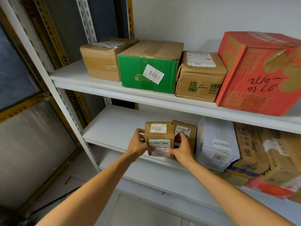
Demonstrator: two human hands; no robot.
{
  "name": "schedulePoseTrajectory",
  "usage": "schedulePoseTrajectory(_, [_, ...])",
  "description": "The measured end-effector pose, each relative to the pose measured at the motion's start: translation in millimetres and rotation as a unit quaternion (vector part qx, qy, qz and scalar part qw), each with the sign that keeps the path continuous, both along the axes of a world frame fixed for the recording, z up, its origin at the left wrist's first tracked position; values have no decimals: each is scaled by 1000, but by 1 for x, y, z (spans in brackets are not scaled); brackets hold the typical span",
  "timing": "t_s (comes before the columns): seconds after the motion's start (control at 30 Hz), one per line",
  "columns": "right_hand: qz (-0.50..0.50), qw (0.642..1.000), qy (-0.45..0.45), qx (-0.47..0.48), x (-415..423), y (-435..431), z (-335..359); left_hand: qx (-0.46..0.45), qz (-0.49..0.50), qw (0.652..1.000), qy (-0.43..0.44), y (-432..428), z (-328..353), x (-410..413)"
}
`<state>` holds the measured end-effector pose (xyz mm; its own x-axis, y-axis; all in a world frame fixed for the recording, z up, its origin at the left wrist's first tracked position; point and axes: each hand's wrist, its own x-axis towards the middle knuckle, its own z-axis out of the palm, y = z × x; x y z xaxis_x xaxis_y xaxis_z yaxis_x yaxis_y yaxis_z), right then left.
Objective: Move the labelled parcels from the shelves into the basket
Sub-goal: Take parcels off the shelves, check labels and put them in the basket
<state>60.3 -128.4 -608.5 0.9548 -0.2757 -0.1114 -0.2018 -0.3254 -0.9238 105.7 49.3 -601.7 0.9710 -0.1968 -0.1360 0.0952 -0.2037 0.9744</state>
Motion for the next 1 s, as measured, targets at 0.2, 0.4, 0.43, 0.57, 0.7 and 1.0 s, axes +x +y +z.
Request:
schedulePoseTrajectory(0.2, [-58,992,-13,109,11,0,-7,57,-29,994,-83,1,2,-11])
schedulePoseTrajectory(0.4, [-92,986,61,129,11,-4,-19,77,-101,987,-98,4,11,-21])
schedulePoseTrajectory(0.43, [-90,985,61,136,10,-3,-20,85,-97,987,-97,3,10,-21])
schedulePoseTrajectory(0.57, [-56,987,-3,153,4,0,-9,-22,-14,1000,4,9,1,-18])
schedulePoseTrajectory(0.7, [32,990,-74,116,1,0,5,-175,51,971,156,17,-4,-13])
schedulePoseTrajectory(1.0, [132,980,-81,-125,3,1,18,-80,25,984,157,34,-1,-21])
